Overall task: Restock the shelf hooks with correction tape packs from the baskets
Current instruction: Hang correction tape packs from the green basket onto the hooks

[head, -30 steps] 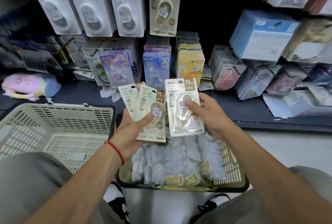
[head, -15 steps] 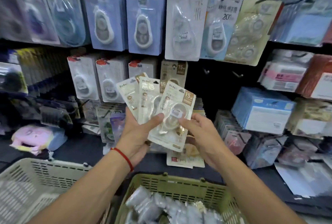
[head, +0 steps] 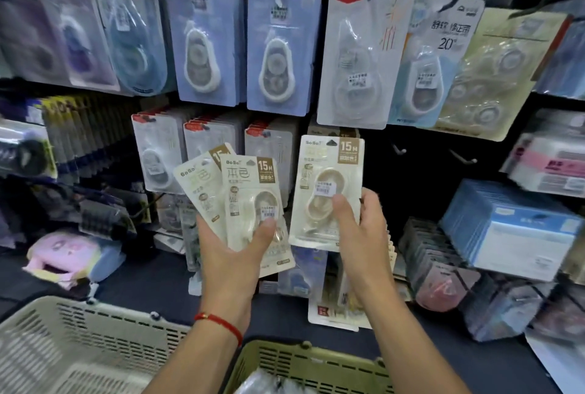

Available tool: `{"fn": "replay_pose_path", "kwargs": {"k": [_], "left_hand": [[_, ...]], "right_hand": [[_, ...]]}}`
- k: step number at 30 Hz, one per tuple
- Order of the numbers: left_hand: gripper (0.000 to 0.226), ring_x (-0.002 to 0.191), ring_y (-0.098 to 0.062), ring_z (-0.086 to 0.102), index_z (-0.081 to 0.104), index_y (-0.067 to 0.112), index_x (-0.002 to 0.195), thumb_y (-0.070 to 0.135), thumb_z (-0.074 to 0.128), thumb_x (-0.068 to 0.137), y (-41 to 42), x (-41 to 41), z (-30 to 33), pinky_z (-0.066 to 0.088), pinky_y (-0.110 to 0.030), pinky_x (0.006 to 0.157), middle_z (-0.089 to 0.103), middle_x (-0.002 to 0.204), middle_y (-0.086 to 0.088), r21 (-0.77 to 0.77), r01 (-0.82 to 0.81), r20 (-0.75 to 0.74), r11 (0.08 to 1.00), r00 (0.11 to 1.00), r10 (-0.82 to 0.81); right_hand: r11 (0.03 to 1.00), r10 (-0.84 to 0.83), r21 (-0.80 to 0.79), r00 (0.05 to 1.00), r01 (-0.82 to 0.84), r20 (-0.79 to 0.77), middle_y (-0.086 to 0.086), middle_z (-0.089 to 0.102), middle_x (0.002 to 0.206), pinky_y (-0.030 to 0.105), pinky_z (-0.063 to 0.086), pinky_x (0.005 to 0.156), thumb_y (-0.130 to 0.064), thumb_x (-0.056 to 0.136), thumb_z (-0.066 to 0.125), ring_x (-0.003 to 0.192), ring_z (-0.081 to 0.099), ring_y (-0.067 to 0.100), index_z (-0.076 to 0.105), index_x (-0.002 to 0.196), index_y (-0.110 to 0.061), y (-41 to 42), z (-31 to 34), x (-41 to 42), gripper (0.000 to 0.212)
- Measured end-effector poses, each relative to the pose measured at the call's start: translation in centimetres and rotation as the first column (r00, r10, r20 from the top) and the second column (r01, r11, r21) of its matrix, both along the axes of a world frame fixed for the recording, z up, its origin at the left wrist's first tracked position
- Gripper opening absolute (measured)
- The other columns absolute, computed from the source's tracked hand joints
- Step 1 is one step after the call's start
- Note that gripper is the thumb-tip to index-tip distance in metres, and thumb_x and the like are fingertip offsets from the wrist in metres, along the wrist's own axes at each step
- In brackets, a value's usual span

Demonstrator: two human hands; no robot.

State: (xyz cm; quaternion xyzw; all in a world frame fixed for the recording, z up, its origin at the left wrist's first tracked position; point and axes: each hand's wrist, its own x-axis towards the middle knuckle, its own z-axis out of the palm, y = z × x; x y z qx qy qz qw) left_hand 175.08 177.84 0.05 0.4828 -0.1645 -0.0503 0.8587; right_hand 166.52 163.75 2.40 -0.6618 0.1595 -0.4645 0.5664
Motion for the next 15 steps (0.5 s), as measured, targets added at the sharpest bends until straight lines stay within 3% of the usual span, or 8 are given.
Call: {"fn": "replay_pose_path", "kwargs": {"k": [7, 10, 13, 15], "left_hand": [[0.072, 0.115, -0.015, 0.074, 0.05, 0.042, 0.139, 0.01, 0.085, 0.085, 0.6, 0.0, 0.3, 0.066, -0.048, 0.078, 0.072, 0.131, 0.012, 0.04, 0.017, -0.059, 0.999, 0.998, -0.014], [0.072, 0.113, -0.012, 0.074, 0.052, 0.036, 0.139, 0.004, 0.084, 0.084, 0.6, -0.2, 0.4, 0.066, -0.04, 0.076, 0.073, 0.129, 0.01, 0.027, -0.005, -0.03, 1.0, 1.0, 0.006], [0.07, 0.111, -0.009, 0.074, 0.053, 0.035, 0.136, 0.002, 0.085, 0.083, 0.6, -0.1, 0.2, 0.064, -0.029, 0.074, 0.074, 0.124, 0.012, 0.027, -0.01, -0.011, 1.0, 1.0, 0.01], [0.071, 0.111, -0.011, 0.074, 0.053, 0.031, 0.138, 0.002, 0.086, 0.082, 0.6, -0.1, 0.1, 0.064, -0.029, 0.075, 0.075, 0.124, 0.01, 0.026, 0.0, -0.003, 1.0, 1.0, 0.0]], "right_hand": [[0.99, -0.14, -0.013, 0.99, 0.14, -0.004, -0.022, 0.073, 0.094, 0.008, 0.048, 0.063, -0.042, 0.102, 0.064, 0.08, 0.069, -0.005, 0.065, 0.108, -0.03, -0.7, 0.4, 0.5, 0.014], [0.98, -0.193, -0.085, 0.967, 0.181, -0.169, -0.014, 0.071, 0.092, 0.01, 0.045, 0.063, -0.055, 0.101, 0.06, 0.081, 0.065, -0.004, 0.063, 0.118, -0.027, -1.5, 0.0, 0.6, 0.033], [0.963, -0.263, -0.152, 0.891, 0.221, -0.37, -0.005, 0.062, 0.131, 0.023, 0.044, 0.084, -0.052, 0.102, 0.057, 0.114, 0.062, 0.008, 0.049, 0.145, -0.02, -2.1, -1.1, 0.4, 0.053], [0.967, -0.252, -0.149, 0.869, 0.207, -0.426, -0.004, 0.057, 0.139, 0.027, 0.04, 0.09, -0.047, 0.104, 0.057, 0.125, 0.056, 0.014, 0.048, 0.147, -0.02, -1.8, -1.6, 0.0, 0.051]]}}
